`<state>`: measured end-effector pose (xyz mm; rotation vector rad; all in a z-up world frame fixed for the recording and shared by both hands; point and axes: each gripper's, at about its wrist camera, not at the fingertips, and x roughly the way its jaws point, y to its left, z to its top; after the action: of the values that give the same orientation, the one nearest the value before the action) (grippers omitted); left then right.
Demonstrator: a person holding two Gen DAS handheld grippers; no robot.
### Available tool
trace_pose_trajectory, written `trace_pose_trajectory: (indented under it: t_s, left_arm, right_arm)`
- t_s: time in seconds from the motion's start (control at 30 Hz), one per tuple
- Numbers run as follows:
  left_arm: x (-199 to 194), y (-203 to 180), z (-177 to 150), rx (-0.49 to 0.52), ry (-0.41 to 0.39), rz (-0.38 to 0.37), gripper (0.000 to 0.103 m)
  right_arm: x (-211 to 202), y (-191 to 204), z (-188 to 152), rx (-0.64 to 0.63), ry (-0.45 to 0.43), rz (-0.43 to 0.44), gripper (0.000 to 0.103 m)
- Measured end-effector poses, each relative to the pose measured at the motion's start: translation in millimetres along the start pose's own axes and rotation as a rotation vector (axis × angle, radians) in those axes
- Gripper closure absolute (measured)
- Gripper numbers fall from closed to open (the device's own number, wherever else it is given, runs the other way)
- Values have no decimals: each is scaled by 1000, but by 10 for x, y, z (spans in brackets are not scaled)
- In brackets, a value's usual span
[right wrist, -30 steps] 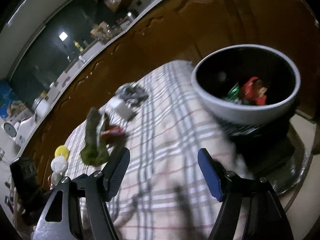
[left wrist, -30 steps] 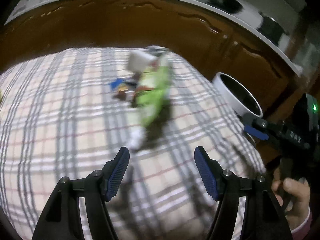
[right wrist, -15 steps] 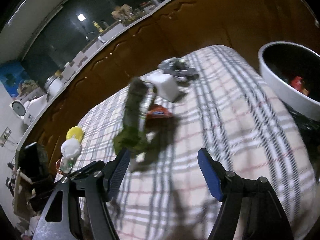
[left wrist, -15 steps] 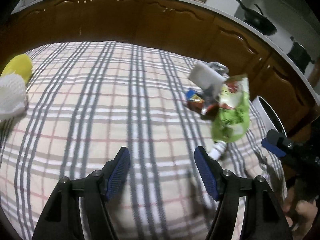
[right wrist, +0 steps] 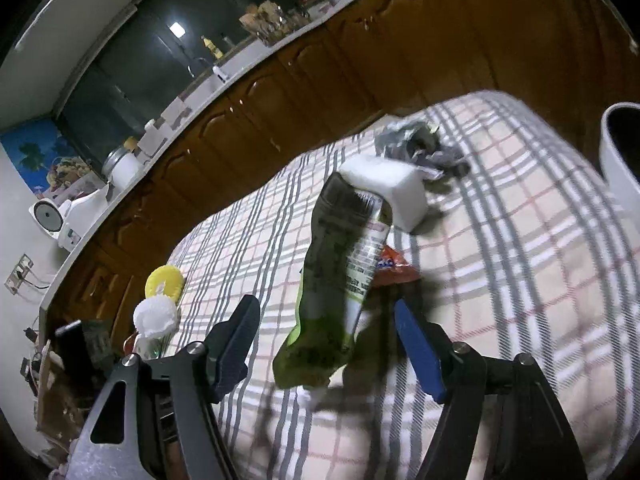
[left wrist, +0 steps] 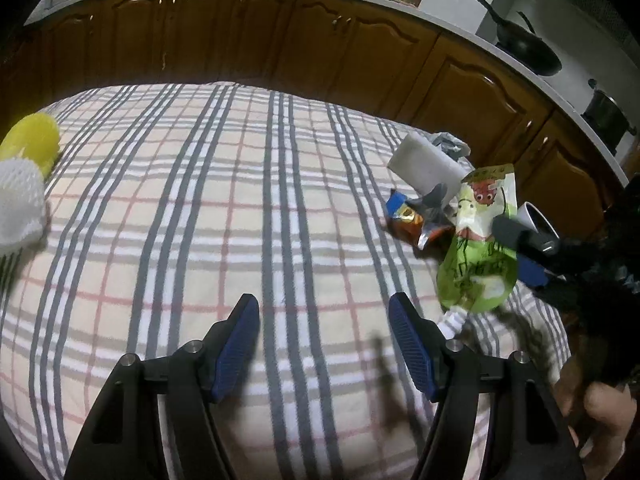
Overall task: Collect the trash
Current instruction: 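Grasp the orange-and-blue wrapper with the left tool while the right tool grasps the green pouch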
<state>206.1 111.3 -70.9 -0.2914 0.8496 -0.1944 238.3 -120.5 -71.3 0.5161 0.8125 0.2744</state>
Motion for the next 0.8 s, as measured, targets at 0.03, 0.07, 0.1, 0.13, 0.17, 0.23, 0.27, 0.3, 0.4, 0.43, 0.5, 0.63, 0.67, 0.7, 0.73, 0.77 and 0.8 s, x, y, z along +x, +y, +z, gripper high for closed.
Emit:
trace_pose_trajectory:
  t_s: [0.03,0.07,0.1,0.13,0.17,0.23,0.27,0.3,0.4,0.43,0.5,0.63,0.67,0.7,0.73,0.77,0.8]
  left_arm:
    - [18,-27,17,2,-5,0,36]
    - [38,-58,38,5,-8,-2,36]
    - [66,-97,58,9,-8,-2,36]
    - [91,-133,73,12,-8,-5,36]
    - [126,-170,101,15,-6,-10,36]
    - [201,-246,143,20,1,-23,36]
    - [245,-280,170,19,8,-30,36]
    - [300,-320,204,13,14,-40,36]
    - [445,-392,281,-7,15,-49,36]
    - [505,-399,307,-21,24,-53,36]
    - [635,-397,360,-67,44,-87,36]
    - [802,-423,466,-93,40,-104,36]
    - [833,-433,488,-92,37,-109,36]
    - [875,-452,516,-88,33,-118,38]
    - [912,-475,524,-84,34,-118,38]
    - [951,-499,539,-79,38,-111,38]
    - [967,-509,552,-79,40,-115,38]
  right_arm:
    - [32,-8,6,4,11,12,53]
    - [57,-12,6,6,26,17,73]
    - [61,-22,-1,9,32,23,74]
    - [26,-32,-15,9,22,27,75]
    - [-9,-34,-28,1,16,23,76]
    - [-105,-52,-51,-10,2,19,76]
    - [-167,-78,-61,-8,-6,20,77]
    - [-225,-112,-71,-1,-12,22,77]
    - [-434,-263,-107,33,-40,7,77]
    - [-477,-310,-107,42,-44,3,77]
    - [-598,-449,-126,66,-54,-15,77]
    - [-754,-662,-165,105,-68,-37,77]
    - [-778,-693,-175,113,-72,-37,77]
    - [-793,-708,-183,118,-75,-38,77]
    - [-808,-724,-183,121,-78,-38,77]
    - [-816,-733,-185,121,-81,-40,77]
    - [-818,-739,-186,124,-81,-39,77]
